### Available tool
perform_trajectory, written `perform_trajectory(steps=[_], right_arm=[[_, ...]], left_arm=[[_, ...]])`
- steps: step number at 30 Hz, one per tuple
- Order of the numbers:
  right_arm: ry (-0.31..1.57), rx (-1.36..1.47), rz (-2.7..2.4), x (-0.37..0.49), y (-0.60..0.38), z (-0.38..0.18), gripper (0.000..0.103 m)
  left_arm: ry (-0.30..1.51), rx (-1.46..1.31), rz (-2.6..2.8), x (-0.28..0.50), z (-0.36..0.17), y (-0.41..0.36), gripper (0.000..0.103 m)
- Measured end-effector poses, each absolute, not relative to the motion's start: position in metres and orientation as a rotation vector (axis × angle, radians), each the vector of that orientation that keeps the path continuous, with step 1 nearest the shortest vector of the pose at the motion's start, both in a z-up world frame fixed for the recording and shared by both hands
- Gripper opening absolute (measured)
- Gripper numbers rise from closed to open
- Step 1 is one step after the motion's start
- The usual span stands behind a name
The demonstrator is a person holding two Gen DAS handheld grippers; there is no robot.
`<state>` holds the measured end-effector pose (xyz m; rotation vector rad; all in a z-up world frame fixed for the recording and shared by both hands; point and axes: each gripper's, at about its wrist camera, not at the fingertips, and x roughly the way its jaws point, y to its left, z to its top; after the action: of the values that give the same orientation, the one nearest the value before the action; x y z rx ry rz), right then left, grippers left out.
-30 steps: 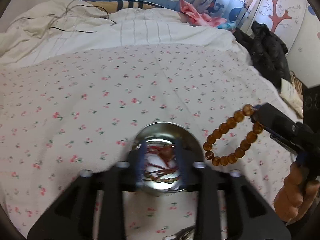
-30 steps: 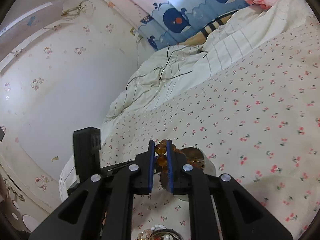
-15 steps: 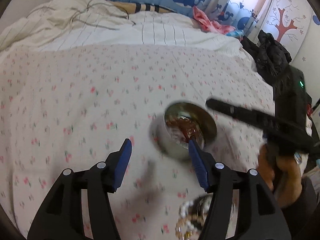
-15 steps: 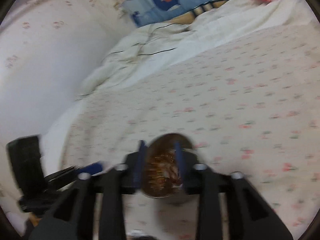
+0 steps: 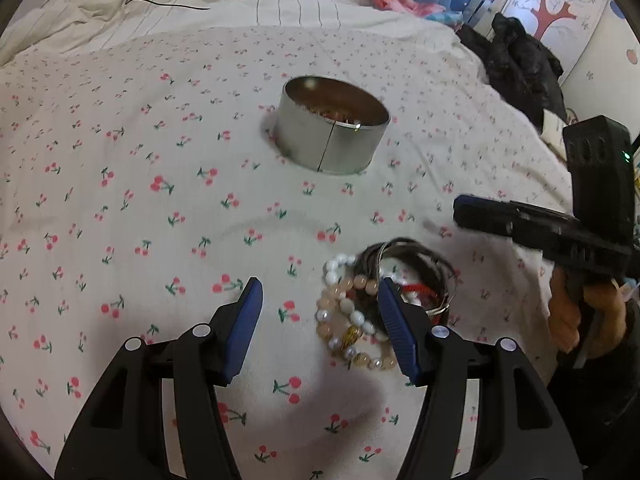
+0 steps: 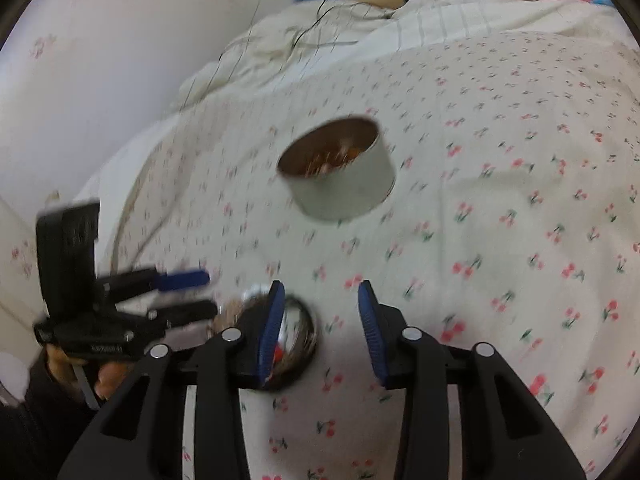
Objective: Organize jewelry
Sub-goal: 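Grasp the peach bead bracelet with the left tool while the right tool grasps a silver bangle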
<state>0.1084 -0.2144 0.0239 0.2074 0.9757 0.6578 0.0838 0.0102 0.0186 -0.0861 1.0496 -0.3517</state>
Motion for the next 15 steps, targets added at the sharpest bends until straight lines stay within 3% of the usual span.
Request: perform_trajectory(steps=[14,15], right_arm=[[1.023,0.119,0.675,0.12,-0.188,0.004,0.026],[1.027,0.114,0.683,0.121,-0.184,0.002,0.026]], left_arm=[[1.065,-0.02,-0.346,0.076,0.007,0.003,0.057],[1.061,-0.009,-0.352,0.074,0.007,0.001,0.052]])
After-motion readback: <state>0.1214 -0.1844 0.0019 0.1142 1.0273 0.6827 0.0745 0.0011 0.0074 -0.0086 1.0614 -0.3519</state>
